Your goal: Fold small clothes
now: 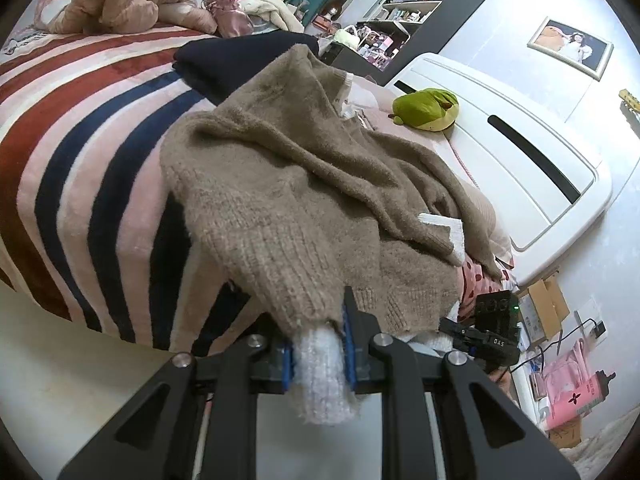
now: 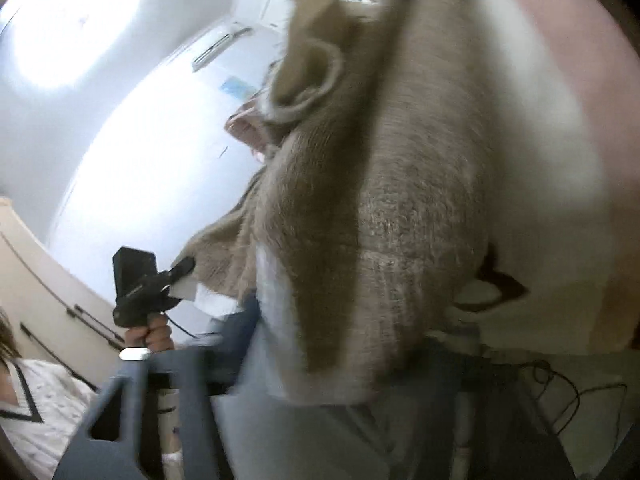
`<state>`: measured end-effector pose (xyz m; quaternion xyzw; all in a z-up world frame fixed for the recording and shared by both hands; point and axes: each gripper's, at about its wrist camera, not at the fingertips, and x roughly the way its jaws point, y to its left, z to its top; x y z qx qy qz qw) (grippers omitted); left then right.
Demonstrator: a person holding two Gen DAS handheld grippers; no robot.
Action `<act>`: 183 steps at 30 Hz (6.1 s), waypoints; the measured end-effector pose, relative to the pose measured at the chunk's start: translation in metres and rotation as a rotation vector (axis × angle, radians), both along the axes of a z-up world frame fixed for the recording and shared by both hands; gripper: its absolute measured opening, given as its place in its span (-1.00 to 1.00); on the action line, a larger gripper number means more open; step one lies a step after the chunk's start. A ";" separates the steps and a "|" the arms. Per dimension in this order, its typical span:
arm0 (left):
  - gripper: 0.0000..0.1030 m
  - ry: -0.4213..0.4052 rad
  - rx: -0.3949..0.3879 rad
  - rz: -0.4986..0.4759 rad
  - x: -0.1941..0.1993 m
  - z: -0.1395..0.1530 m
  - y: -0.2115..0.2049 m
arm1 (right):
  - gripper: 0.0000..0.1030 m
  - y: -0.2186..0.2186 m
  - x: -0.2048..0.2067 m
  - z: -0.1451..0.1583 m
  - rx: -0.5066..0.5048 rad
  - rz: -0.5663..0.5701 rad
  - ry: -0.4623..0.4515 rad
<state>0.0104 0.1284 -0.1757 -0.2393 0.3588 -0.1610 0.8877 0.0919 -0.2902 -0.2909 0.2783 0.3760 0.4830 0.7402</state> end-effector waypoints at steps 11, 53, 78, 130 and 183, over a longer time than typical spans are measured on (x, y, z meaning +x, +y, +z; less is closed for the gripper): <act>-0.69 0.002 -0.045 -0.055 -0.034 0.015 0.012 | -0.78 -0.028 -0.066 0.065 -0.089 -0.103 -0.116; 0.19 -0.136 0.248 -0.189 0.164 0.039 -0.041 | -0.95 0.010 0.059 0.117 -0.553 -0.284 -0.262; 0.19 -0.019 0.297 -0.205 0.292 -0.003 -0.071 | -0.94 -0.029 0.038 0.115 -0.501 -0.398 -0.209; 0.47 -0.224 0.170 0.021 0.079 0.072 -0.029 | -0.89 0.051 0.000 0.253 -0.475 -0.470 -0.812; 0.76 -0.064 0.302 0.031 0.078 0.019 -0.043 | 1.00 -0.009 -0.036 0.100 -0.664 -0.480 -0.356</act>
